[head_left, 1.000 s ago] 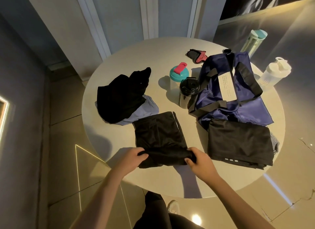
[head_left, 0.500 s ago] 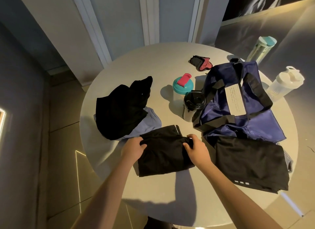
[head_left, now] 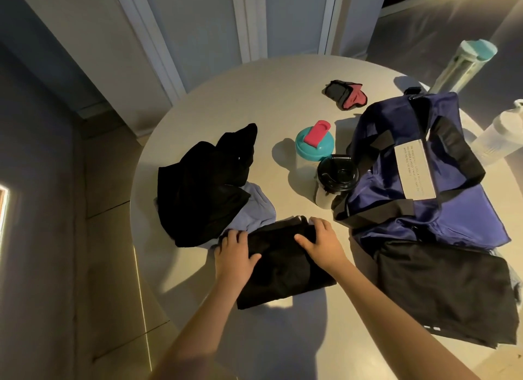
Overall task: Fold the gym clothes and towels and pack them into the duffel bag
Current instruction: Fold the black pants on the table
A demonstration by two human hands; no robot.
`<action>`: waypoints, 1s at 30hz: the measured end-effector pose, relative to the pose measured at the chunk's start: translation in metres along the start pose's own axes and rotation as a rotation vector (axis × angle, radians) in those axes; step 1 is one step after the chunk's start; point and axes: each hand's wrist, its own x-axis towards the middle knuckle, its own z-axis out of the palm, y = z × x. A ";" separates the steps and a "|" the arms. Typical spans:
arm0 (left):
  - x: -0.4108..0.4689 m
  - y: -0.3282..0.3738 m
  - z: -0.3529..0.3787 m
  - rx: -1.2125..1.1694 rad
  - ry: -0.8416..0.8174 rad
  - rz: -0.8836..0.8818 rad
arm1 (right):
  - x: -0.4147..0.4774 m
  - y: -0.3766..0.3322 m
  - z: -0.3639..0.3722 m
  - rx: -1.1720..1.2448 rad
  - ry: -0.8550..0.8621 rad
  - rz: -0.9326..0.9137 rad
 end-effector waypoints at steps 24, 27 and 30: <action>-0.033 0.001 -0.018 0.088 -0.308 -0.053 | -0.062 0.007 -0.016 0.274 -0.197 -0.011; -0.040 0.001 -0.033 0.006 -0.148 0.025 | -0.069 0.007 -0.031 0.319 -0.164 -0.047; -0.044 0.005 -0.047 -0.122 0.085 0.117 | -0.074 0.007 -0.046 0.311 -0.138 -0.082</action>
